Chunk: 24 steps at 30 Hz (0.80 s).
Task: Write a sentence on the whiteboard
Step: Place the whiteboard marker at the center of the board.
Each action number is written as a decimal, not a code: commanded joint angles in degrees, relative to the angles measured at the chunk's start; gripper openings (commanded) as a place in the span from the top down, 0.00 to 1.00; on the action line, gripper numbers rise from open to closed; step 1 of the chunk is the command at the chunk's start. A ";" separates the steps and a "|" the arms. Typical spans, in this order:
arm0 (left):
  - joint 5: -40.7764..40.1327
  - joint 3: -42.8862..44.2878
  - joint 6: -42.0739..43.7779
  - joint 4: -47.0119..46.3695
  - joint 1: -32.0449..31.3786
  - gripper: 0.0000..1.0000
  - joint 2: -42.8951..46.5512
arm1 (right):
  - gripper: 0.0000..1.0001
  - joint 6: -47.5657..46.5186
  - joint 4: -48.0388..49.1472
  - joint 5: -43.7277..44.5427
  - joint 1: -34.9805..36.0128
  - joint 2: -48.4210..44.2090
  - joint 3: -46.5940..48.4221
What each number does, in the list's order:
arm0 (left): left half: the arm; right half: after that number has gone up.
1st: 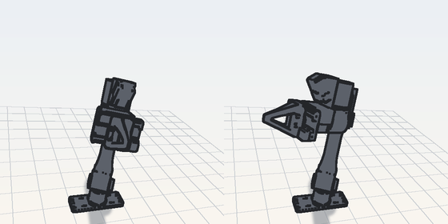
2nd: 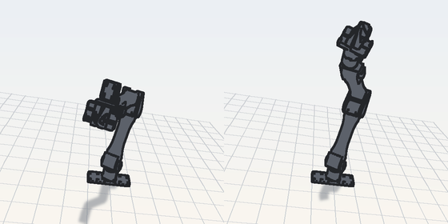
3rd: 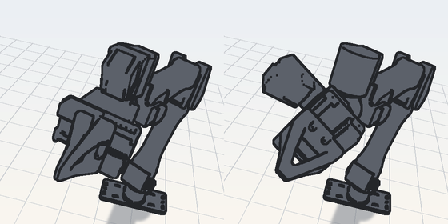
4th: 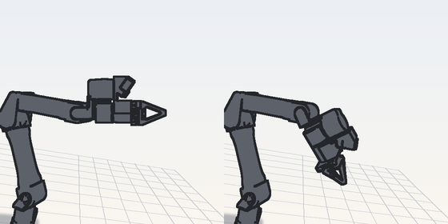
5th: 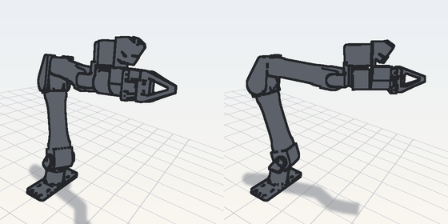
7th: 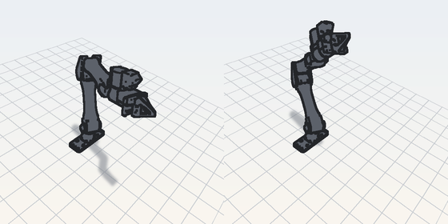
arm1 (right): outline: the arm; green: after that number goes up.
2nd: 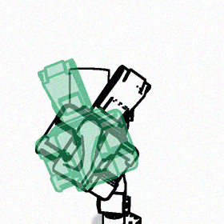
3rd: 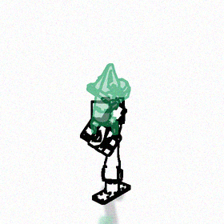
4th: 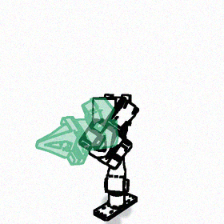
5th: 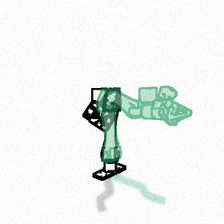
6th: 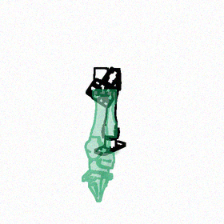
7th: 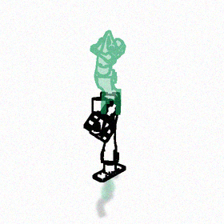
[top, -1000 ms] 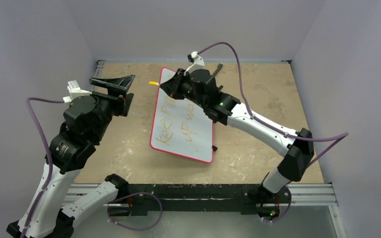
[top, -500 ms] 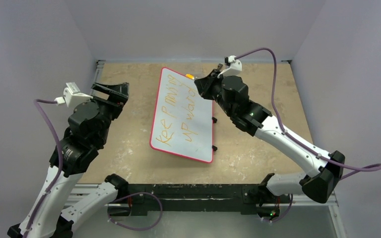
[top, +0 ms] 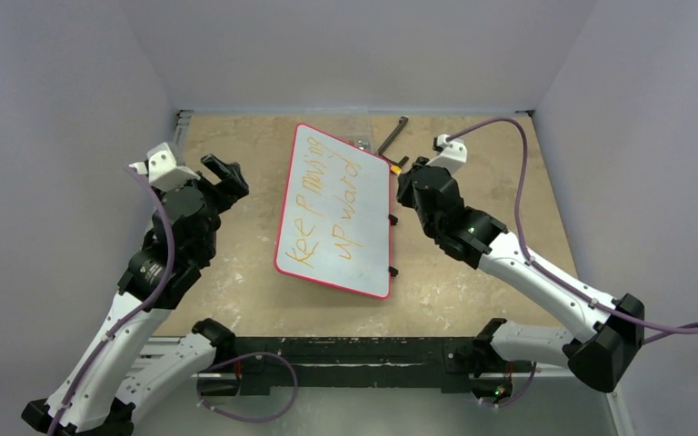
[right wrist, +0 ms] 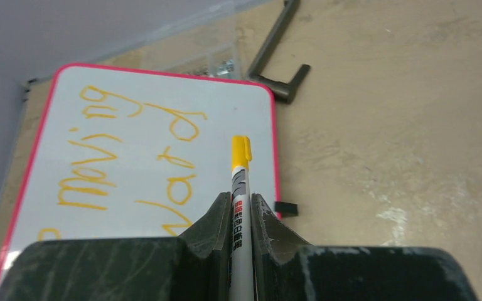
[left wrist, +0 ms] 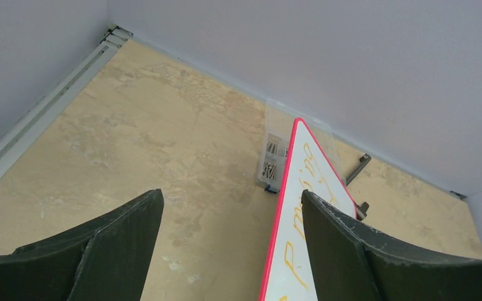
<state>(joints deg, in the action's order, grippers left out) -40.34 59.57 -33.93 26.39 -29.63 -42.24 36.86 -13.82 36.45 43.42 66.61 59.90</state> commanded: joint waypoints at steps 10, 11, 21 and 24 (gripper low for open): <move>4.55 -1.32 11.50 -4.54 0.43 0.21 1.44 | 1.00 -0.14 -3.65 -6.94 -16.33 1.38 -9.45; 4.62 -1.30 11.65 -4.51 0.42 0.21 1.40 | 1.00 -0.35 -3.65 -7.59 -17.15 2.16 -9.78; 5.36 -1.04 12.31 -4.17 0.37 0.22 0.72 | 1.00 -1.31 0.93 -15.92 -23.68 12.59 -13.15; 5.36 -1.04 12.42 -4.18 0.36 0.22 0.76 | 1.00 -1.44 2.06 -16.88 -24.58 16.10 -13.70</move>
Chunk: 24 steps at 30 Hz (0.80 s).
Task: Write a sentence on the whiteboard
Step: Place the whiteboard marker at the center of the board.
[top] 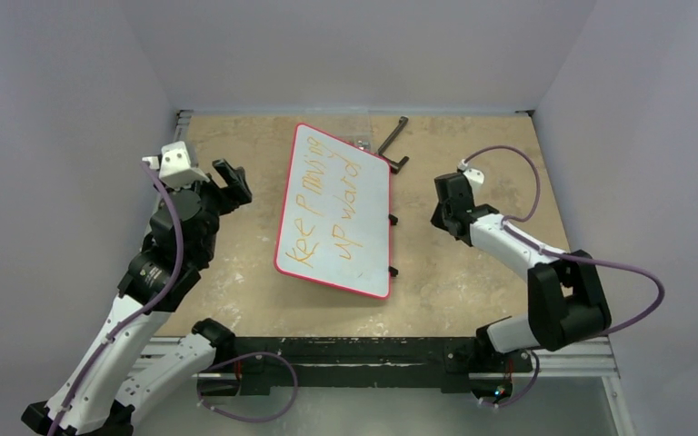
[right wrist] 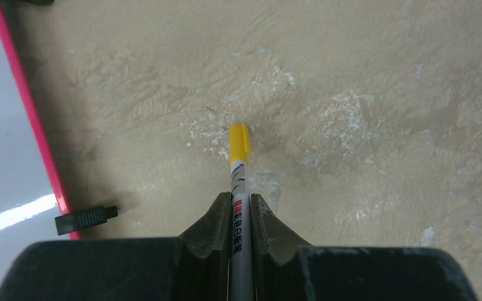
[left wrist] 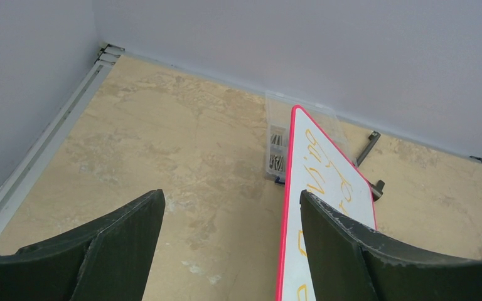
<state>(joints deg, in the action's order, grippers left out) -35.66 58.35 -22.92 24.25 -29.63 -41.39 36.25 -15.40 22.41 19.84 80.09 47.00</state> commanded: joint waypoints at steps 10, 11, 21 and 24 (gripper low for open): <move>0.86 0.28 1.36 -1.84 0.46 0.22 -0.27 | 1.00 -1.09 4.99 -4.30 -1.64 4.81 -2.10; 0.98 0.28 1.38 -1.84 0.45 0.22 -0.27 | 1.00 -1.09 4.99 -4.42 -1.69 4.81 -2.29; 1.09 0.40 1.44 -1.73 0.45 0.22 -0.09 | 0.61 -0.50 4.72 -4.76 -1.66 2.16 -4.51; 1.16 0.45 1.64 -1.66 0.55 0.22 -0.09 | 0.42 -0.31 4.11 -4.66 -1.64 0.30 -5.13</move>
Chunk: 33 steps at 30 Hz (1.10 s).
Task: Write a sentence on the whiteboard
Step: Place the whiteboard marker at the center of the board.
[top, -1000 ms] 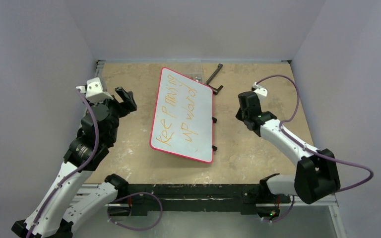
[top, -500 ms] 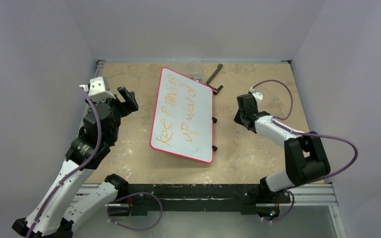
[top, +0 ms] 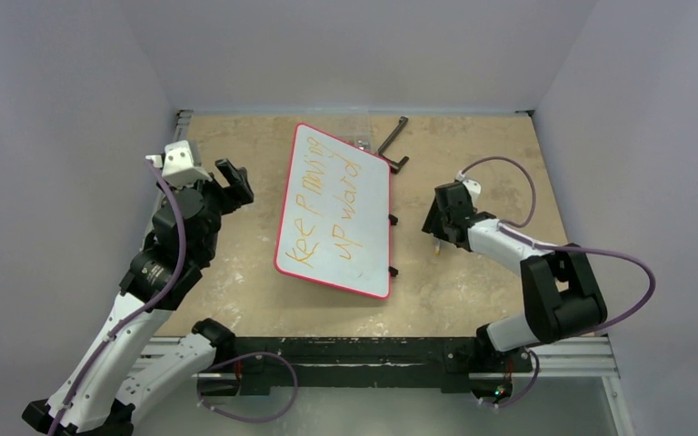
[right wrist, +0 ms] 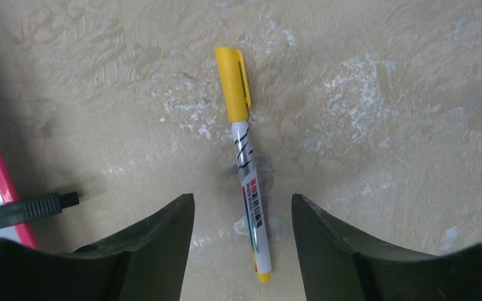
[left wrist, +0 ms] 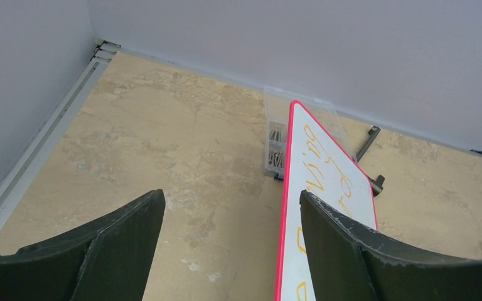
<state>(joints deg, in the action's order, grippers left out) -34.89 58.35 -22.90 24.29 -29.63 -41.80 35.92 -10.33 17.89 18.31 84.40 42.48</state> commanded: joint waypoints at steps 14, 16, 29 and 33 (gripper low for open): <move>2.92 -0.05 5.16 -2.42 0.57 0.14 0.83 | 0.01 -5.30 -4.95 -2.04 -0.08 -17.12 1.62; 3.21 -0.11 5.68 -2.32 0.58 0.05 1.12 | 0.01 -6.83 -2.62 -6.23 -0.02 -22.35 0.63; 4.43 -5.49 11.42 -8.98 0.55 0.00 2.65 | 0.01 -7.23 11.90 -24.27 -0.07 -52.40 -9.86; 4.21 -5.47 11.86 -8.94 0.54 0.00 2.35 | 0.01 -0.76 14.74 -27.78 -0.04 -59.68 -14.71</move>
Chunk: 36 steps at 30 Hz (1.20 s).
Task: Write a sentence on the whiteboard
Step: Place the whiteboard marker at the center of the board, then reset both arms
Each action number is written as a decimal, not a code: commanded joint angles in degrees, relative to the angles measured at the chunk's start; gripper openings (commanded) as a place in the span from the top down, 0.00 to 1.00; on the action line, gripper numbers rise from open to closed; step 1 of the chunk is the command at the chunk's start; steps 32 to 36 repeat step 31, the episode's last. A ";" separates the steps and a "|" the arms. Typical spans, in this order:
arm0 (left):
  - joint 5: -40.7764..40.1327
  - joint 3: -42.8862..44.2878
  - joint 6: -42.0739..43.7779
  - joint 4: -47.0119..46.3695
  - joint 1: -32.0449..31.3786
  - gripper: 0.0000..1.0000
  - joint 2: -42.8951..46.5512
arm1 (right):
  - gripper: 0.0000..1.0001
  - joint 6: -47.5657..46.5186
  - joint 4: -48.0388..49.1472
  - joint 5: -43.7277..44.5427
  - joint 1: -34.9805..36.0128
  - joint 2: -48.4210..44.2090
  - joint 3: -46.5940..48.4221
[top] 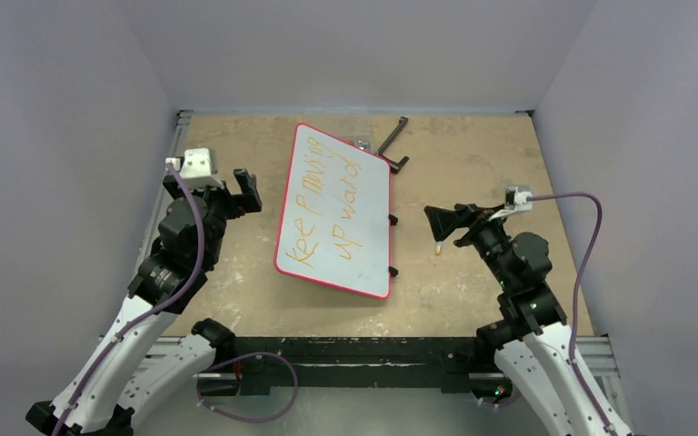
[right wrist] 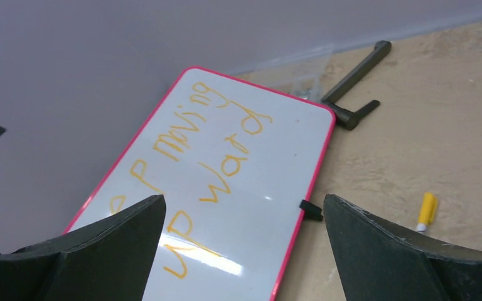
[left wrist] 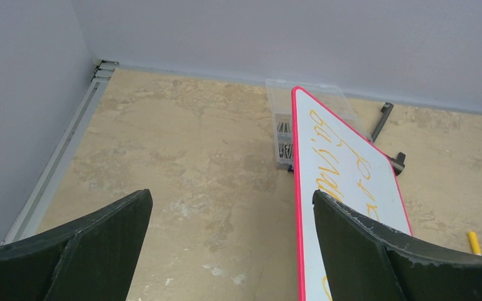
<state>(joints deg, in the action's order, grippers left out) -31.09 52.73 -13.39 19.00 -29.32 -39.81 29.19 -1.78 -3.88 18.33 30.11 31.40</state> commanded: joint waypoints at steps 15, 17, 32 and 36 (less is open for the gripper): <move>-0.20 1.32 1.71 -1.48 0.27 0.00 -0.86 | 0.01 14.23 3.14 -14.25 -0.07 -19.72 -15.83; -0.12 1.32 1.76 -1.47 0.23 0.00 -0.72 | 0.01 14.23 2.57 -14.29 -0.06 -20.28 -16.22; -0.52 0.98 1.06 -1.59 0.27 0.00 0.31 | 0.01 14.03 1.21 -11.73 -0.09 -16.39 -14.92; -0.52 0.98 1.06 -1.59 0.27 0.00 0.31 | 0.01 14.03 1.21 -11.73 -0.09 -16.39 -14.92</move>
